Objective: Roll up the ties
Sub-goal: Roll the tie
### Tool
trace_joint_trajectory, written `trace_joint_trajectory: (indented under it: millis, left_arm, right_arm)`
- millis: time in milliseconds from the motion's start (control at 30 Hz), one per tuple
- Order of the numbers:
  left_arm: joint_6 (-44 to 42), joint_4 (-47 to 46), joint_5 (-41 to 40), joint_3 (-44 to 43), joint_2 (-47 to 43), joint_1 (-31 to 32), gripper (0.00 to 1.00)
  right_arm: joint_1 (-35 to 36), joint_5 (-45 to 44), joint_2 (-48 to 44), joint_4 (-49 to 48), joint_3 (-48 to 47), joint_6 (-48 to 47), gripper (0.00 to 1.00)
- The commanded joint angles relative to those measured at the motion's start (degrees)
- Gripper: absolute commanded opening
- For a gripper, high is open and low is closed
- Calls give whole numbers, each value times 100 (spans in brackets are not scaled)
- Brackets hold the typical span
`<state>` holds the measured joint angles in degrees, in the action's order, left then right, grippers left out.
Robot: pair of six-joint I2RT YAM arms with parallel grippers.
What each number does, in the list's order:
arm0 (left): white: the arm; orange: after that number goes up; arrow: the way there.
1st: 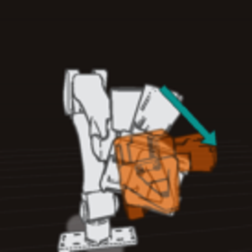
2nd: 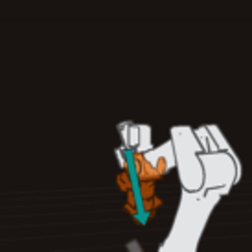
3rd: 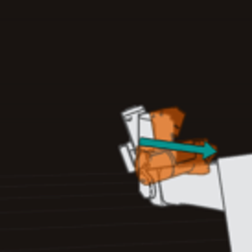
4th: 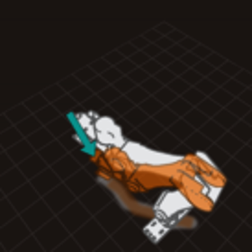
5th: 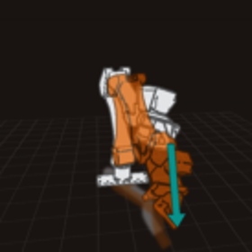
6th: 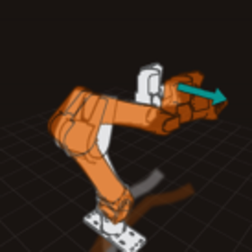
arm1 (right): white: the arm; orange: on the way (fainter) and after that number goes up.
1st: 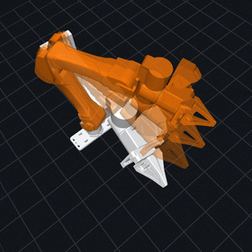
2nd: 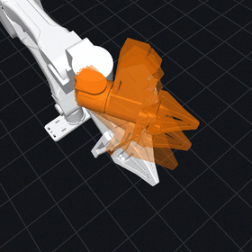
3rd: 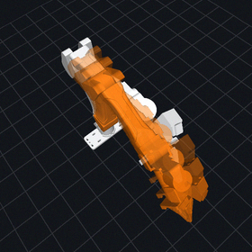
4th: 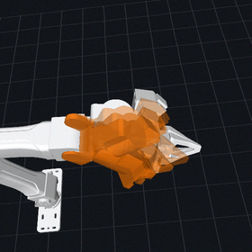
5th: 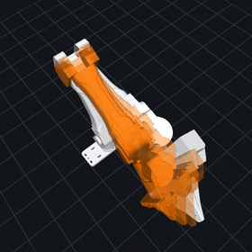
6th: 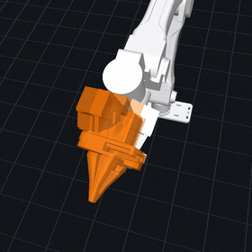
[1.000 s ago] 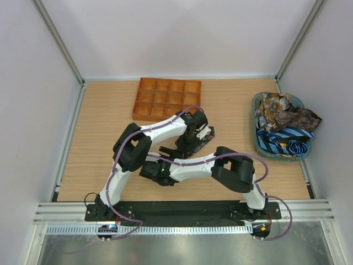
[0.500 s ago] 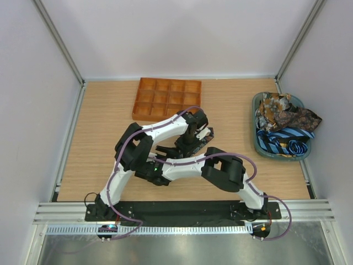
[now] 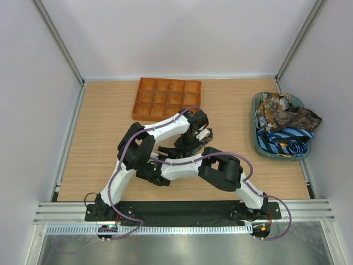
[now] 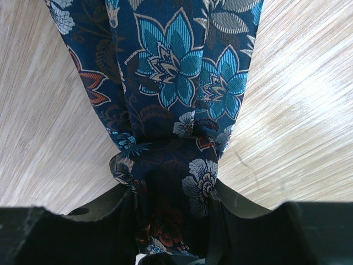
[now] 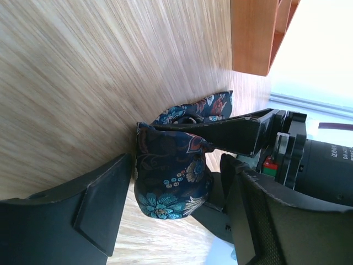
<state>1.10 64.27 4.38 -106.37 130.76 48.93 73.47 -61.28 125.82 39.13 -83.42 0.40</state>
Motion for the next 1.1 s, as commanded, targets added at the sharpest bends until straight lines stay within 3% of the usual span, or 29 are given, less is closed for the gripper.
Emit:
trace_joint_trajectory:
  millis: [0, 300, 433, 600, 800, 833, 900, 1067]
  left_arm:
    - [-31, 762, 221, 230, 406, -32, 30]
    - [-49, 798, 221, 265, 380, -76, 30]
    - [-49, 798, 212, 301, 336, -85, 32]
    - [-49, 754, 221, 318, 284, -85, 46]
    - [-40, 613, 81, 275, 144, -85, 57]
    - [-40, 578, 37, 266, 117, -85, 73]
    - [-23, 429, -42, 292, -93, -76, 84]
    - [-22, -2, -210, 257, -542, -76, 87]
  right_arm:
    - [-254, 397, 364, 490, 36, 451, 73]
    - [-325, 616, 470, 595, 247, 847, 62]
    - [-369, 643, 505, 622, 203, 882, 40]
    - [-369, 810, 303, 508, 194, 865, 29]
    - [-351, 1003, 31, 323, 238, 812, 27]
    - [-351, 1030, 13, 297, 238, 803, 27]
    - [-316, 1117, -22, 270, 238, 812, 27]
    - [-272, 1188, -66, 173, 265, 812, 27]
